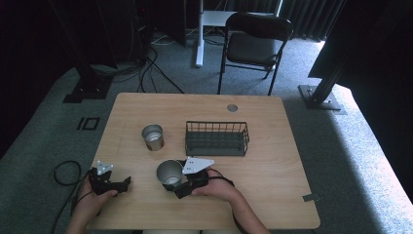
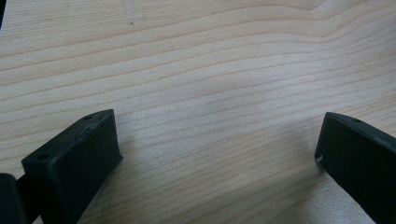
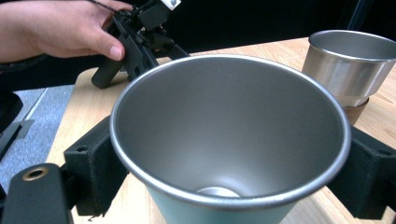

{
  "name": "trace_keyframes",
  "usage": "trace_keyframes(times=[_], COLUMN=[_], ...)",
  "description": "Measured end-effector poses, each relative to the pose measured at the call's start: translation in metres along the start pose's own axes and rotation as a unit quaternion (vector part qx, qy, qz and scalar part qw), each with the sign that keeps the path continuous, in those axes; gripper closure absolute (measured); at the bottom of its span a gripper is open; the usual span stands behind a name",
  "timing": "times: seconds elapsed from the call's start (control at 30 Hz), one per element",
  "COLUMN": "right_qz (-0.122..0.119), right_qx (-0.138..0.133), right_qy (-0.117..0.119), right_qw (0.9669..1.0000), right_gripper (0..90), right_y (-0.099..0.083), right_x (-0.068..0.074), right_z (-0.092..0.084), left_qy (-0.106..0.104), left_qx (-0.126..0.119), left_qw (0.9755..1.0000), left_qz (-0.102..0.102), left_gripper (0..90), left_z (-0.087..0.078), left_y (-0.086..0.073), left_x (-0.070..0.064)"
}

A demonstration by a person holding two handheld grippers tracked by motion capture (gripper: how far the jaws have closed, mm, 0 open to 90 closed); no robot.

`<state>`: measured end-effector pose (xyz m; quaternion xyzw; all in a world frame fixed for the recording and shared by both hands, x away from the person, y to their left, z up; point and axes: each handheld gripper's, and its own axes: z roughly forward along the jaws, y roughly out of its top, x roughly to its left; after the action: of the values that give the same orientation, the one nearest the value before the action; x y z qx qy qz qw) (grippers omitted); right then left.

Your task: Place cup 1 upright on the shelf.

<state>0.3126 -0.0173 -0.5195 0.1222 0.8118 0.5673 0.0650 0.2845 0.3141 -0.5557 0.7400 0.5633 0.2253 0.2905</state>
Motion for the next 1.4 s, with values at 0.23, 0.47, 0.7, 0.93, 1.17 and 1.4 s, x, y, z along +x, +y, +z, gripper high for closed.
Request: trace_keyframes(times=[0.23, 0.47, 0.7, 0.93, 1.17, 1.4], right_qz=[-0.002, -0.014, 0.003, 0.009, 0.012, 0.019], right_qx=[-0.001, -0.003, -0.016, -0.014, -0.029, -0.051], right_qy=[-0.002, -0.008, -0.011, -0.011, -0.023, -0.047], right_qw=[1.0, 0.9999, 0.9998, 0.9998, 0.9992, 0.9974], right_gripper=[11.8, 12.1, 12.2, 12.1, 12.1, 12.2], right_y=[0.002, 0.009, 0.027, 0.042, 0.053, 0.067], right_x=[0.002, 0.003, 0.0, -0.002, -0.006, -0.013], right_z=[0.005, 0.004, -0.001, -0.005, -0.011, -0.021], left_qy=[0.0, 0.0, 0.0, 0.0, 0.0, 0.0], left_qx=[0.0, 0.0, -0.001, -0.001, -0.001, -0.001], left_qw=[1.0, 1.0, 1.0, 1.0, 1.0, 1.0], left_qz=[0.0, 0.0, -0.001, -0.001, 0.0, -0.001], left_gripper=[0.4, 0.4, 0.4, 0.4, 0.4, 0.4], left_z=[0.0, 0.0, 0.0, 0.0, 0.0, 0.0], left_y=[0.0, 0.0, 0.0, 0.0, 0.0, 0.0], left_x=[0.0, 0.0, 0.0, 0.0, 0.0, 0.0])
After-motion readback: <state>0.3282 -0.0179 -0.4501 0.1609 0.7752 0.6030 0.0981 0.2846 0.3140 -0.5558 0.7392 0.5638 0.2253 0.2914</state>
